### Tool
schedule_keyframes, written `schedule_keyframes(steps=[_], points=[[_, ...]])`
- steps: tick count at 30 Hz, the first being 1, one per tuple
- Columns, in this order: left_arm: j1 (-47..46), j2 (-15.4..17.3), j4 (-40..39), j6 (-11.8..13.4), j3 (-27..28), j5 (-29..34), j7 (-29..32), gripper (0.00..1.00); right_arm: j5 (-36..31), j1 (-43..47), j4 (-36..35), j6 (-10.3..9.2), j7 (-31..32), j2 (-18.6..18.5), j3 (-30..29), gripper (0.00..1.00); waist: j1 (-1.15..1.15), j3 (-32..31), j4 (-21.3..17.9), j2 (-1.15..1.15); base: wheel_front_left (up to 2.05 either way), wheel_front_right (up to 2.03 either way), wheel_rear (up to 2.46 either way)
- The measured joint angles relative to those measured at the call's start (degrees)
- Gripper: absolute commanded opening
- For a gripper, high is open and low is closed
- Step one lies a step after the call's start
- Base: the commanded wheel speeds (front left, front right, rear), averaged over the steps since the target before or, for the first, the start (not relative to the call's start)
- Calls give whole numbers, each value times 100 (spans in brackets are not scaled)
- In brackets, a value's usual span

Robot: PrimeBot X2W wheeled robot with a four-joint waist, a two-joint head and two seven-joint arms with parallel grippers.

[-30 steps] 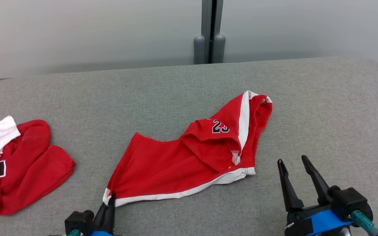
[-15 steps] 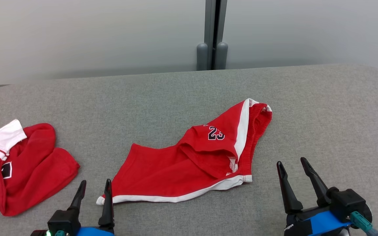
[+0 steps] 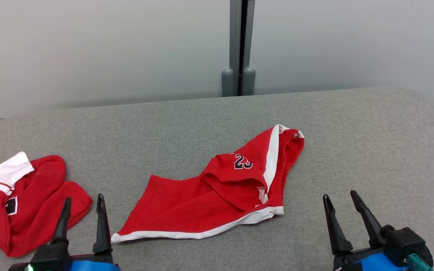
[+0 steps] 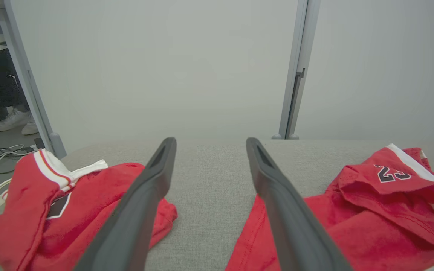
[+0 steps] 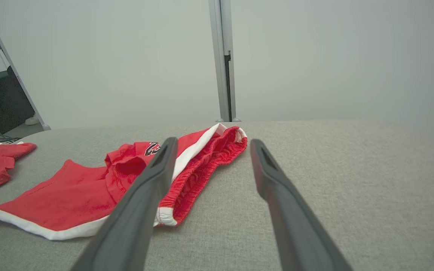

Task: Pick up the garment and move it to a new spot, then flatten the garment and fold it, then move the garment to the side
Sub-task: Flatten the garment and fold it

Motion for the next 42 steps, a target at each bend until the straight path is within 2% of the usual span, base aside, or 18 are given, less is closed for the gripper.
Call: schedule_keyframes(steps=[3, 14, 26, 34, 42], points=[[58, -53, -34, -14, 130, 120, 0, 100, -18, 76, -18, 0, 0, 0, -27, 100, 0, -40, -6, 0, 0, 0, 0], [199, -120, 42, -304, 563, 334, 0, 100, -77, 268, 4, 0, 1, 0, -86, 100, 1, -104, -2, 0, 0, 0, 0], [222, -256, 242, -494, 691, 510, 0, 100, -143, 283, 103, 0, 0, 0, 3, 100, 1, -101, 56, 0, 0, 0, 0], [-51, -230, 888, -786, 426, 539, -1, 100, -336, -178, 662, 1, 0, -107, 580, 100, 1, -5, 76, 0, 0, 0, 0], [-591, -102, 1885, -889, -58, 467, -5, 100, -229, -817, 1593, 1, 1, -405, 1141, 100, 1, 209, 129, 0, 0, 0, 0]])
